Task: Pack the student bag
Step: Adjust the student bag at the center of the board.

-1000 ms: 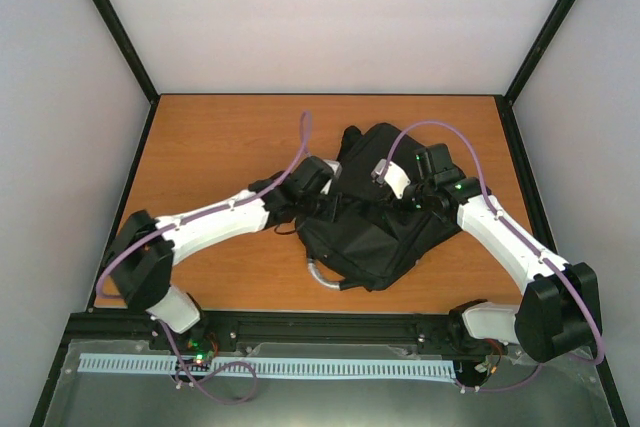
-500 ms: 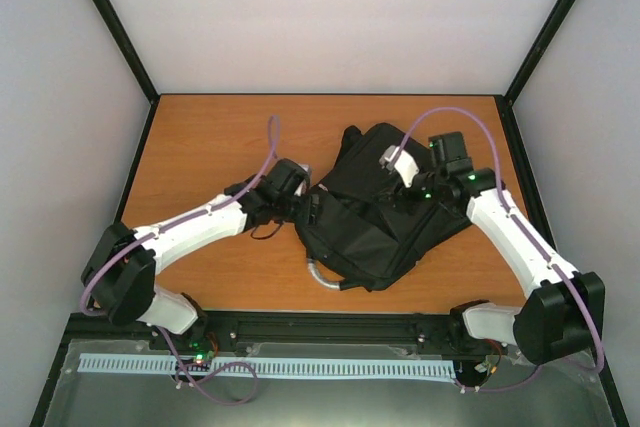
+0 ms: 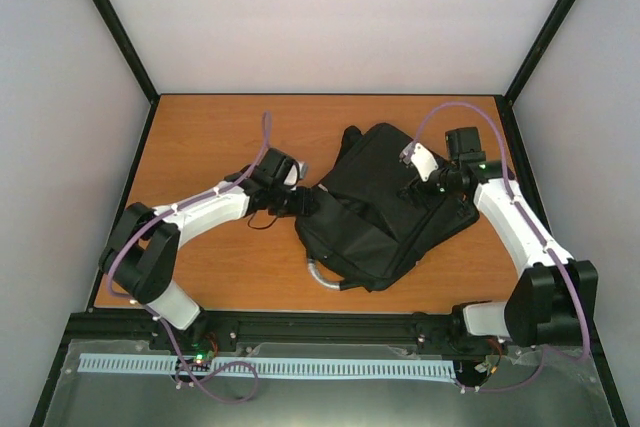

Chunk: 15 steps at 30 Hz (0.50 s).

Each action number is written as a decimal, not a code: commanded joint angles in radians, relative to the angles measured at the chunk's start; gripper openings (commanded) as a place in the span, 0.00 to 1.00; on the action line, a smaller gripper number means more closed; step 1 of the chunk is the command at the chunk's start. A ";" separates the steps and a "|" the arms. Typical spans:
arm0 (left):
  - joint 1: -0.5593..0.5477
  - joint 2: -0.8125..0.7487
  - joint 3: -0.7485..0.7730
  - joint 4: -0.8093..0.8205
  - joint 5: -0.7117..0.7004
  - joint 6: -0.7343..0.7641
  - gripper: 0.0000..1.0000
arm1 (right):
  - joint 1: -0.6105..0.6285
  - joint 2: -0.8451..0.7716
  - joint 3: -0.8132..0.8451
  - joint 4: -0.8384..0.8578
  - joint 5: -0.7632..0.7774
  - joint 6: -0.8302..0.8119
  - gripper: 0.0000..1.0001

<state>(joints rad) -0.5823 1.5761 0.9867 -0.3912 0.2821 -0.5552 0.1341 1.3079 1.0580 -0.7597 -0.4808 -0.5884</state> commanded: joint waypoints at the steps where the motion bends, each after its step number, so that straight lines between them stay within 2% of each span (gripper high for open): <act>1: 0.006 0.004 -0.008 0.069 0.068 -0.010 0.48 | 0.011 0.044 -0.049 -0.016 0.082 -0.063 0.59; 3: 0.004 -0.016 -0.038 0.088 0.083 -0.021 0.39 | 0.030 0.061 -0.068 0.001 0.119 -0.078 0.58; 11: -0.058 -0.169 -0.222 0.176 0.077 -0.093 0.14 | 0.143 0.194 -0.057 0.101 0.350 -0.080 0.57; 15: -0.136 -0.223 -0.302 0.221 0.036 -0.160 0.08 | 0.151 0.298 0.010 0.159 0.474 -0.067 0.55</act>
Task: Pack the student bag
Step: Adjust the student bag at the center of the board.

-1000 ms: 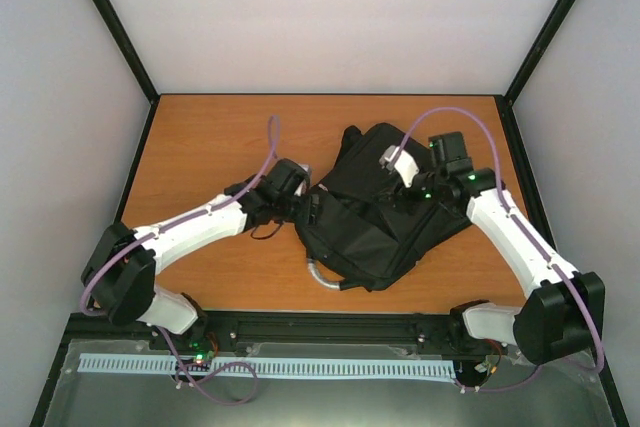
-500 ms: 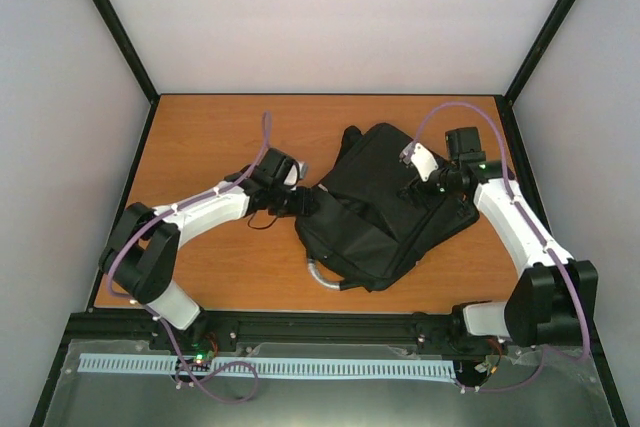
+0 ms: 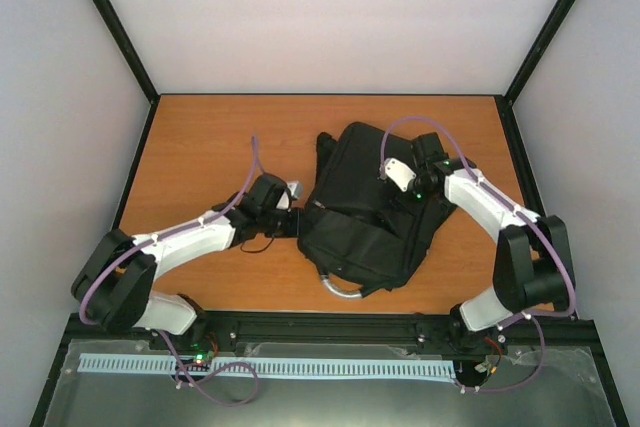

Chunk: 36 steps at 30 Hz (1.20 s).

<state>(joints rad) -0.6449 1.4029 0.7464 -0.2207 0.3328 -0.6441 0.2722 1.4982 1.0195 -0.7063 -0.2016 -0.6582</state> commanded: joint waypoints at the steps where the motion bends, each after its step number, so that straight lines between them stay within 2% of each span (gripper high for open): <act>1: -0.096 -0.059 -0.082 0.074 -0.024 -0.097 0.06 | 0.012 0.137 0.071 0.110 0.218 0.009 0.55; 4: -0.170 -0.078 -0.121 0.124 -0.053 -0.159 0.05 | 0.012 0.207 0.148 0.090 0.243 0.023 0.54; 7: -0.220 -0.106 -0.115 0.090 -0.109 -0.179 0.10 | 0.011 0.201 0.201 0.055 0.195 0.034 0.53; 9: -0.228 -0.140 -0.115 0.058 -0.121 -0.184 0.21 | 0.012 0.174 0.219 0.034 0.169 0.040 0.54; 10: -0.228 -0.162 -0.113 0.033 -0.126 -0.182 0.31 | 0.012 0.159 0.225 0.023 0.160 0.043 0.54; 11: -0.227 -0.185 -0.110 0.000 -0.144 -0.177 0.46 | 0.012 0.139 0.233 0.011 0.146 0.046 0.54; 12: -0.228 -0.207 -0.101 -0.034 -0.164 -0.171 0.54 | 0.012 0.117 0.238 -0.001 0.133 0.051 0.54; 14: -0.228 -0.247 -0.082 -0.126 -0.221 -0.152 0.68 | 0.013 0.071 0.249 -0.025 0.107 0.059 0.55; 16: -0.226 -0.275 -0.052 -0.190 -0.278 -0.135 0.76 | 0.019 0.028 0.258 -0.046 0.076 0.067 0.55; 21: -0.144 -0.274 0.020 -0.236 -0.302 -0.102 0.80 | 0.084 -0.054 0.259 -0.081 -0.012 0.065 0.54; 26: 0.017 -0.182 0.090 -0.209 -0.189 -0.074 0.76 | 0.169 -0.082 0.228 -0.079 -0.103 0.049 0.49; 31: 0.095 -0.028 0.186 -0.163 -0.081 -0.063 0.76 | 0.255 -0.047 0.161 -0.034 -0.072 0.048 0.46; 36: 0.103 0.115 0.240 -0.099 -0.016 -0.074 0.73 | 0.295 0.021 0.093 0.007 -0.033 0.054 0.41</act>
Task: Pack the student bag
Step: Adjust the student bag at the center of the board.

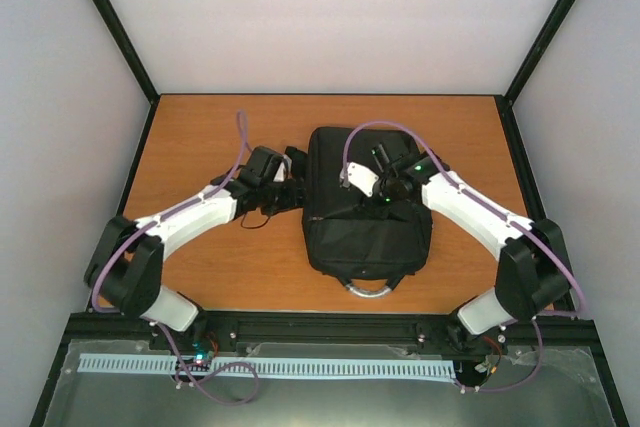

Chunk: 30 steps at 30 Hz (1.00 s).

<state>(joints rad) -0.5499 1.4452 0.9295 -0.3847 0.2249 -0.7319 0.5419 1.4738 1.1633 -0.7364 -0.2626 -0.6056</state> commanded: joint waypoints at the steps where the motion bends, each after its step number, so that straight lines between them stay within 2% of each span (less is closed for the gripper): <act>1: 0.009 0.097 0.062 0.083 0.105 0.010 0.71 | 0.031 0.054 -0.069 0.048 0.037 0.001 0.40; 8: 0.004 0.209 0.049 0.185 0.217 -0.012 0.52 | 0.036 0.093 -0.151 0.093 0.114 -0.006 0.39; 17: -0.094 0.127 -0.049 0.246 0.175 -0.069 0.15 | 0.036 0.123 -0.153 0.131 0.227 0.001 0.38; 24: -0.171 0.039 -0.160 0.306 0.105 -0.151 0.08 | 0.036 0.113 -0.122 0.098 0.252 0.005 0.39; 30: -0.179 0.006 -0.185 0.314 0.079 -0.165 0.03 | 0.052 -0.014 -0.115 0.038 0.082 -0.041 0.45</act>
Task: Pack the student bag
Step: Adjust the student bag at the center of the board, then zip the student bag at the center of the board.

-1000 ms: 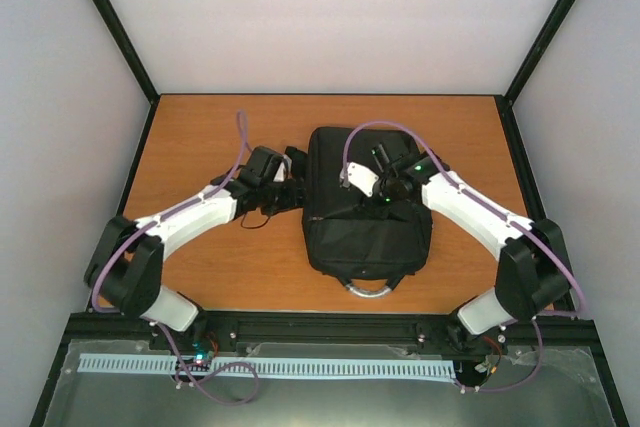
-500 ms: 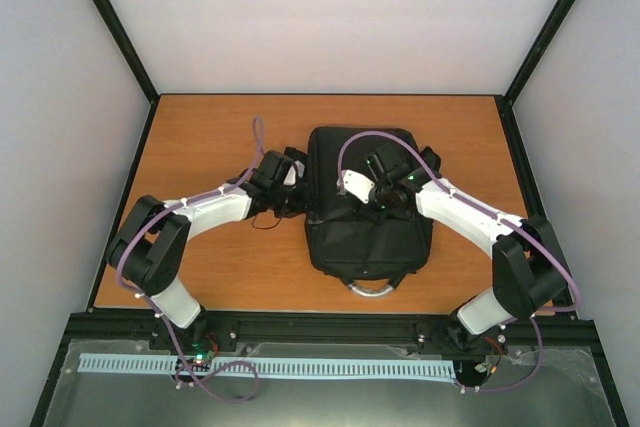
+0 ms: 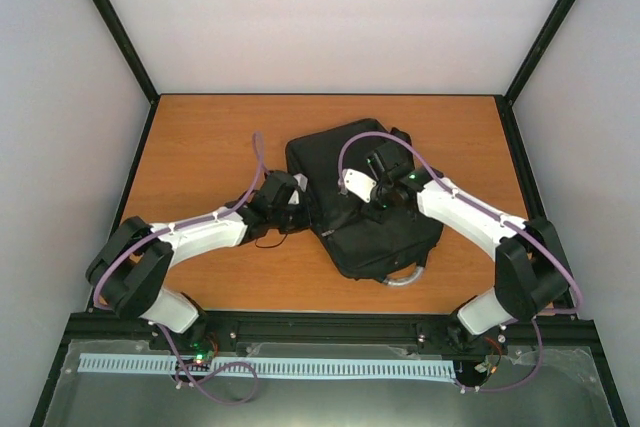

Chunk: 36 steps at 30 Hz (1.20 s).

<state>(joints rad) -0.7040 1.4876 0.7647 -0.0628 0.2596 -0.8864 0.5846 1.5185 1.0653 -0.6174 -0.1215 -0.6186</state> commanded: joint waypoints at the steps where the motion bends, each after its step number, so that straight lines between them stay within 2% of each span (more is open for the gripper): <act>1: -0.025 -0.041 -0.025 0.003 0.041 -0.017 0.02 | 0.022 -0.084 -0.028 -0.079 -0.076 -0.039 0.45; 9: -0.031 -0.080 -0.062 0.065 0.019 -0.058 0.01 | 0.109 -0.143 -0.082 -0.043 -0.127 -0.056 0.47; 18: -0.034 -0.152 -0.083 0.108 0.012 -0.117 0.01 | 0.261 -0.178 -0.118 0.080 -0.075 0.005 0.53; 36: -0.040 -0.195 -0.071 0.136 -0.004 -0.165 0.01 | 0.380 -0.136 -0.091 0.204 -0.024 0.102 0.53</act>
<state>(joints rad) -0.7300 1.3365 0.6678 -0.0139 0.2493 -1.0420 0.9379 1.3624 0.9535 -0.4622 -0.1703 -0.5495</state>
